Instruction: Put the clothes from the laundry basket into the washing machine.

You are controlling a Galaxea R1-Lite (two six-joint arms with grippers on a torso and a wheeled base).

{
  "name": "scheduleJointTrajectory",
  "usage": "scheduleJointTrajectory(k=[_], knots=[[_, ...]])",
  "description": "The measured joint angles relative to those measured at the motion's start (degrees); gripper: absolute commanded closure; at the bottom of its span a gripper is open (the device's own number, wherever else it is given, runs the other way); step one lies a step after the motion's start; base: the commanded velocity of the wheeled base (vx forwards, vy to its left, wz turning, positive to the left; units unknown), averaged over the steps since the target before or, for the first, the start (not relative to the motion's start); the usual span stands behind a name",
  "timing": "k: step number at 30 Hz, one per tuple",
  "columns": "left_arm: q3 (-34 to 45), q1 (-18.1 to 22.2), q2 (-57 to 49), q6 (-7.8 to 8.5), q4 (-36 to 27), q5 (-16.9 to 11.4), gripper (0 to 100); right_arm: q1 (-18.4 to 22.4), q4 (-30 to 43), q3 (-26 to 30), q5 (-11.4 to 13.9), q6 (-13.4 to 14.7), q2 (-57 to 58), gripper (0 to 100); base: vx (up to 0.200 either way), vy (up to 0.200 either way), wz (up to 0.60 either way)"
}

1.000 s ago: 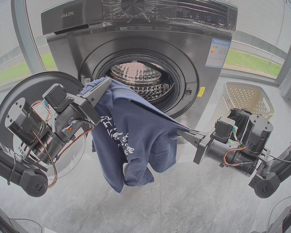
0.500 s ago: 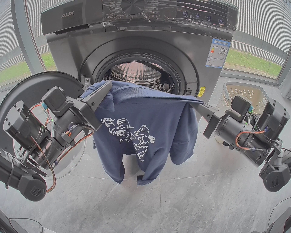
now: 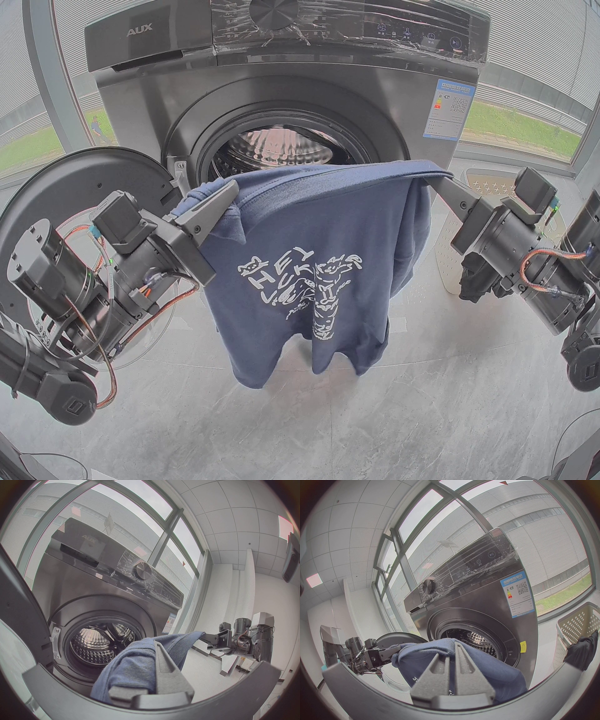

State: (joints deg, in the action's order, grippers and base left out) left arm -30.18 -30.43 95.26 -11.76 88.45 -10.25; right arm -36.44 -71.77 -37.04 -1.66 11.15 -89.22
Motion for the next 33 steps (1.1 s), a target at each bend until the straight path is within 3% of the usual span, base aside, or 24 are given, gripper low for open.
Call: scheduleJointTrajectory(k=[6,10,22,30,31,33], knots=[[-3.08,0.11,-0.11,-0.06,0.04,2.49,100,-0.02,-0.07,-0.12,-0.30,0.01,0.48,100,0.000,0.000,0.00],[-5.17,0.30,-0.24,-0.16,0.01,3.85,100,0.02,-0.05,-0.48,-2.00,-0.10,0.56,100,0.000,0.000,0.00],[-5.69,0.04,-0.94,-0.22,-0.18,3.88,100,0.09,0.55,-0.54,-2.36,-0.05,0.63,100,0.000,0.000,0.00],[-6.45,-1.35,-0.30,-0.52,-0.35,3.44,100,-1.27,0.77,2.32,-2.28,-0.23,-1.54,100,0.000,0.000,0.00],[-6.63,-1.76,-0.22,-0.52,-0.38,3.45,100,-1.56,0.77,2.78,-2.24,-0.23,-2.21,0,0.000,0.000,0.00],[-6.97,-2.61,-0.11,-0.49,-0.55,3.47,100,-2.39,0.82,3.72,-2.26,-0.23,-3.78,0,0.000,0.000,0.00]])
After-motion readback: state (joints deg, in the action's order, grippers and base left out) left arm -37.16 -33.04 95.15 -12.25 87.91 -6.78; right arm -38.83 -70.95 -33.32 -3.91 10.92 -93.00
